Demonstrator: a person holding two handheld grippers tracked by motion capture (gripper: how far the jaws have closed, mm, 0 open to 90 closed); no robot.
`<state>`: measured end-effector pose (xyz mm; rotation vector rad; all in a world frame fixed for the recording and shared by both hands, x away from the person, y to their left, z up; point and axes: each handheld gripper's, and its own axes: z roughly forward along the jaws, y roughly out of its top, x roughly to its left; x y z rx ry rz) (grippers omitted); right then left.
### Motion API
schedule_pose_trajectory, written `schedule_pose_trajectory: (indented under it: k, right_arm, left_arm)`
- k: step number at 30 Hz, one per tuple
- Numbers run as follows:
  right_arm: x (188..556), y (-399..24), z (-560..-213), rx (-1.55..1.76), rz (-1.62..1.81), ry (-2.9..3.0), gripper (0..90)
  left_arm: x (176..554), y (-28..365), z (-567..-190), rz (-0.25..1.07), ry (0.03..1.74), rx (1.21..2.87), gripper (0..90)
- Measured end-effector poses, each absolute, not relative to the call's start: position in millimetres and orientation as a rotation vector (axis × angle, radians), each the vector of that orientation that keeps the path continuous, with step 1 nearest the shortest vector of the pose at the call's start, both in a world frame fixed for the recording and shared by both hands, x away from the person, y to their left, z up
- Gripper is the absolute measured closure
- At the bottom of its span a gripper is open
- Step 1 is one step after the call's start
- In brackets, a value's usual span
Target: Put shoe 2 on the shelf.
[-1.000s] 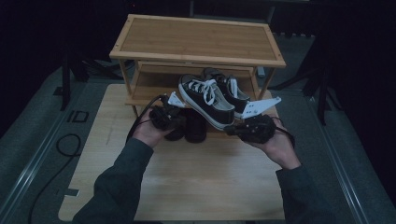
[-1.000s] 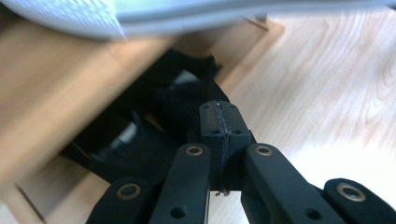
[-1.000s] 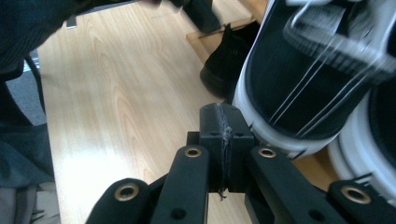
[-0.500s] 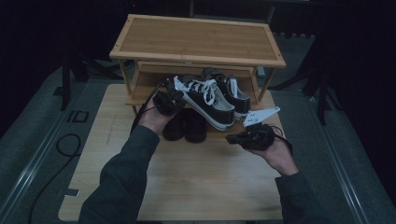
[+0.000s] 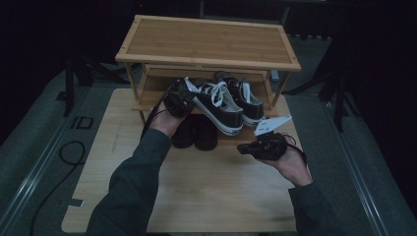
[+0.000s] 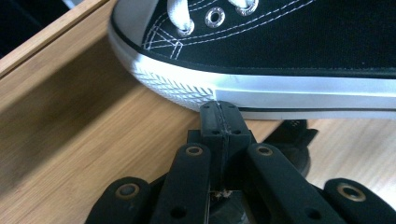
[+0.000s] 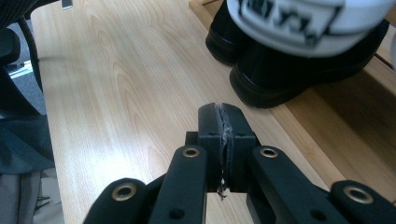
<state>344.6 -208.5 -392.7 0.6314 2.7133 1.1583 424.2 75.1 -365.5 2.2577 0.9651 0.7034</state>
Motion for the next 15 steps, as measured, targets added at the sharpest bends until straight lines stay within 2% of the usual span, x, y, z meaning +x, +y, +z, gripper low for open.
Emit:
schedule_pose_trajectory:
  k: [11,15]
  right_arm:
    - [345.8,-202.7,-394.7,0.624,1.155,2.718,87.6]
    - [345.8,-199.9,-393.8,0.621,1.164,2.714,87.6]
  left_arm:
    - [444.1,75.9,-366.3,0.773,1.028,2.272,90.0]
    - [447.5,78.5,-366.9,0.755,1.035,2.262,90.0]
